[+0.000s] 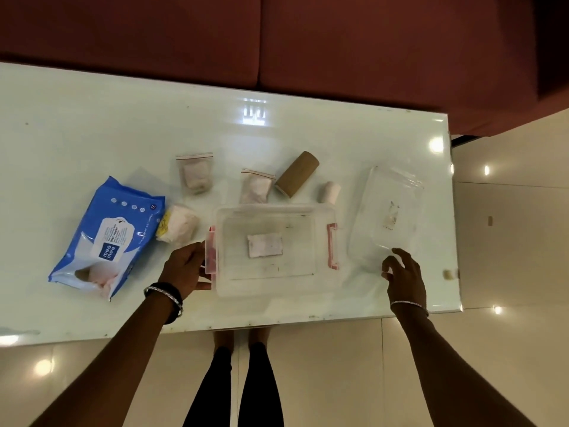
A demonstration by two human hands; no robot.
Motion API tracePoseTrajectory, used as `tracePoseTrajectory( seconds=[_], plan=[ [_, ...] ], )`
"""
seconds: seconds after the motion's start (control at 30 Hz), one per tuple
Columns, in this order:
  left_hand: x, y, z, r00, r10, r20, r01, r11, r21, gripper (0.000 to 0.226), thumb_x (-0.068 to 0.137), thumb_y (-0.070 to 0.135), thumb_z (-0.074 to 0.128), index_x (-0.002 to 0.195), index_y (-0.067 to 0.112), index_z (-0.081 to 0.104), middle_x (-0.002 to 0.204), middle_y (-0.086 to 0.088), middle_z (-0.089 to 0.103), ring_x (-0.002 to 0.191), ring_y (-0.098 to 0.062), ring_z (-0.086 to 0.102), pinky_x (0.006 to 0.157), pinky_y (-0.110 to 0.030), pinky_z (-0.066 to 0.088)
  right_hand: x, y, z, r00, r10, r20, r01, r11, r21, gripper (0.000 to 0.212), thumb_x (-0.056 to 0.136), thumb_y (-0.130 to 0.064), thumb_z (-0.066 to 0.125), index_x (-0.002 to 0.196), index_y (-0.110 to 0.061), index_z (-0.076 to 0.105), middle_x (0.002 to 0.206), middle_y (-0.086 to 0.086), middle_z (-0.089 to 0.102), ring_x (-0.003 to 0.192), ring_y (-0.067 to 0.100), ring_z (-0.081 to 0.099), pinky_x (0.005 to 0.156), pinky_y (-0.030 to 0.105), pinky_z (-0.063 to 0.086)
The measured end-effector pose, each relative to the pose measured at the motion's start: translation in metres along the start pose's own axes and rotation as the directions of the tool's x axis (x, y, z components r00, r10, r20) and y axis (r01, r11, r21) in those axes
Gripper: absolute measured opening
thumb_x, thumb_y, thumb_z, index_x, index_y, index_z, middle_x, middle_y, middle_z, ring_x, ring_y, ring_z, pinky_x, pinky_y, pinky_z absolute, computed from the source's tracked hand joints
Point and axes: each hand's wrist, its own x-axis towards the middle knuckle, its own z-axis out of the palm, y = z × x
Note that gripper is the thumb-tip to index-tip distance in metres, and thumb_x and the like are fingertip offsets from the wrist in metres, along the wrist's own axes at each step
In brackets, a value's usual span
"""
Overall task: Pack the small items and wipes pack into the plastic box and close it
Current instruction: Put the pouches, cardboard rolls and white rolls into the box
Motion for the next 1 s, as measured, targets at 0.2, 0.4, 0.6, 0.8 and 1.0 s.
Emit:
tracePoseTrajectory(
  seconds=[0.2,0.4,0.6,0.8,1.0],
  plan=[
    [-0.002,0.004,-0.002,1.0,-0.009,-0.01,0.009,0.999,0.038,0.034,0.101,0.022,0.036,0.124,0.007,0.057,0.099,-0.015,0.068,0.076,-0.024,0.067,0.058,-0.033,0.057,0.004,-0.017,-0.007,0.992,0.123,0.042,-0.122,0.992,-0.021,0.038,0.071,0.022,0.055,0.083,-0.012,0.062,0.137,0.001,0.05,0.109,0.029,0.057,0.068,0.036,0.053],
    [-0.011,0.029,-0.014,0.978,0.178,-0.113,-0.102,0.869,0.483,0.014,0.095,0.026,0.05,0.096,0.018,0.061,0.092,-0.01,0.071,0.076,-0.026,0.068,0.075,-0.045,0.057,0.031,-0.071,-0.045,0.959,0.282,0.014,-0.281,0.95,0.137,0.023,0.078,-0.002,0.061,0.087,-0.021,0.071,0.099,0.006,0.074,0.092,0.032,0.068,0.079,0.034,0.052],
    [-0.016,0.095,-0.009,0.748,0.615,-0.251,-0.338,0.678,0.653,0.015,0.093,0.03,0.053,0.087,0.02,0.062,0.07,0.003,0.066,0.064,-0.017,0.061,0.05,-0.022,0.037,0.068,-0.177,-0.074,0.953,0.182,-0.241,-0.023,0.84,0.542,0.01,0.084,-0.014,0.065,0.091,-0.014,0.072,0.084,0.004,0.077,0.079,0.02,0.072,0.068,0.011,0.037],
    [0.035,0.14,0.031,0.883,0.416,-0.217,-0.28,0.838,0.468,0.022,0.086,0.037,0.06,0.093,0.017,0.066,0.091,0.0,0.07,0.089,-0.022,0.066,0.077,-0.03,0.05,0.112,-0.252,-0.055,0.903,0.354,0.241,-0.428,0.714,0.554,0.047,0.084,-0.044,0.062,0.119,-0.014,0.054,0.111,0.014,0.068,0.105,0.033,0.065,0.093,0.038,0.051],
    [0.075,0.141,0.058,0.985,0.117,-0.126,-0.022,0.81,0.585,0.063,0.075,0.057,0.065,0.121,0.014,0.054,0.126,-0.012,0.06,0.117,-0.031,0.054,0.091,-0.038,0.044,0.137,-0.269,-0.039,0.817,0.442,0.37,-0.572,0.696,0.433,0.078,0.071,-0.054,0.073,0.124,-0.006,0.041,0.122,0.014,0.059,0.108,0.035,0.063,0.085,0.035,0.05]
  ],
)
